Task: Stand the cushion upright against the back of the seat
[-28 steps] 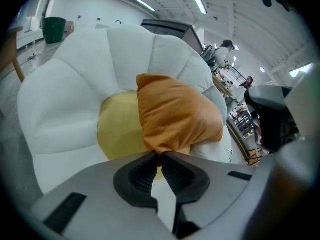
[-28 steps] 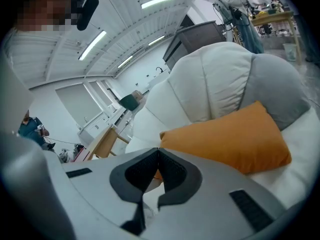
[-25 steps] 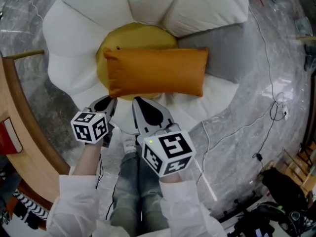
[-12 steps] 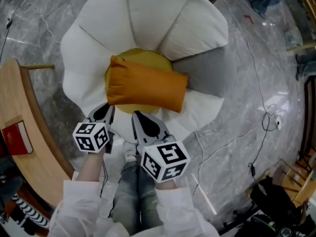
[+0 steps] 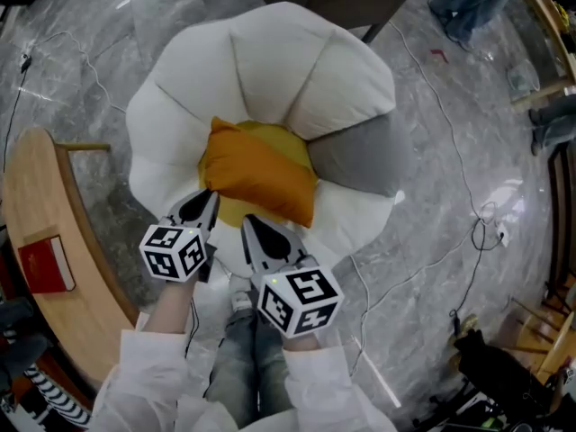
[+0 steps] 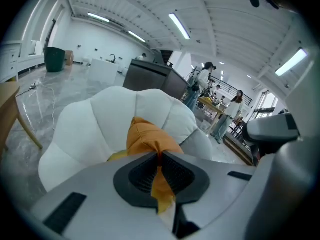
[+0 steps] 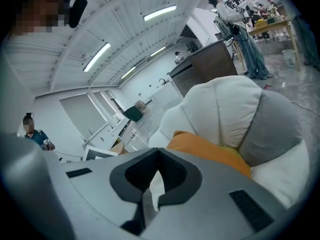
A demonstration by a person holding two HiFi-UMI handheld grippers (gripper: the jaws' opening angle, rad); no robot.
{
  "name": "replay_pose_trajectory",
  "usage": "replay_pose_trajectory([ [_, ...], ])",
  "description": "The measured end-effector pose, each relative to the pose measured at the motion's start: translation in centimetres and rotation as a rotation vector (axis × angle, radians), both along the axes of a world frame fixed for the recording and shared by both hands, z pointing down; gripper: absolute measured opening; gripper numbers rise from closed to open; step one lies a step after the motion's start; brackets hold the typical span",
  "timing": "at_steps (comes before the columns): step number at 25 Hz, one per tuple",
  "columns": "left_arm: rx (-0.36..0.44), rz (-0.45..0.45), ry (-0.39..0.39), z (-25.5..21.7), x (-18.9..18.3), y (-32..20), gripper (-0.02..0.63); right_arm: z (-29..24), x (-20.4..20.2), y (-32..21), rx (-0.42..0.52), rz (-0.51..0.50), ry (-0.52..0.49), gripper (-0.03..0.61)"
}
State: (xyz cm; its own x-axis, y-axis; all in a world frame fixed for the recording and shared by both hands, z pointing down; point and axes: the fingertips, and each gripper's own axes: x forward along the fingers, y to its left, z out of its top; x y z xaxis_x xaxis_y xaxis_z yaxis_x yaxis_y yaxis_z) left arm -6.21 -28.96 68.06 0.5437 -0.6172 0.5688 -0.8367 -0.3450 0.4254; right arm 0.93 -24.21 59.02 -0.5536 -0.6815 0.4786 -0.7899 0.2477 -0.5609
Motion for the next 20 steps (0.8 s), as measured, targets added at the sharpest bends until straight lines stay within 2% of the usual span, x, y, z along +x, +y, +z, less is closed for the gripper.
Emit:
replay_pose_trajectory([
  [8,0.073,0.046,-0.037,-4.2,1.1,-3.1,0.031,-2.7,1.0,-1.9,0.033,0.026,-0.007,0.012],
  [20,0.112,0.078,-0.065,-8.3,1.6,-8.5,0.031,-5.1,-0.3,-2.9,0.043,-0.002,-0.017,0.012],
])
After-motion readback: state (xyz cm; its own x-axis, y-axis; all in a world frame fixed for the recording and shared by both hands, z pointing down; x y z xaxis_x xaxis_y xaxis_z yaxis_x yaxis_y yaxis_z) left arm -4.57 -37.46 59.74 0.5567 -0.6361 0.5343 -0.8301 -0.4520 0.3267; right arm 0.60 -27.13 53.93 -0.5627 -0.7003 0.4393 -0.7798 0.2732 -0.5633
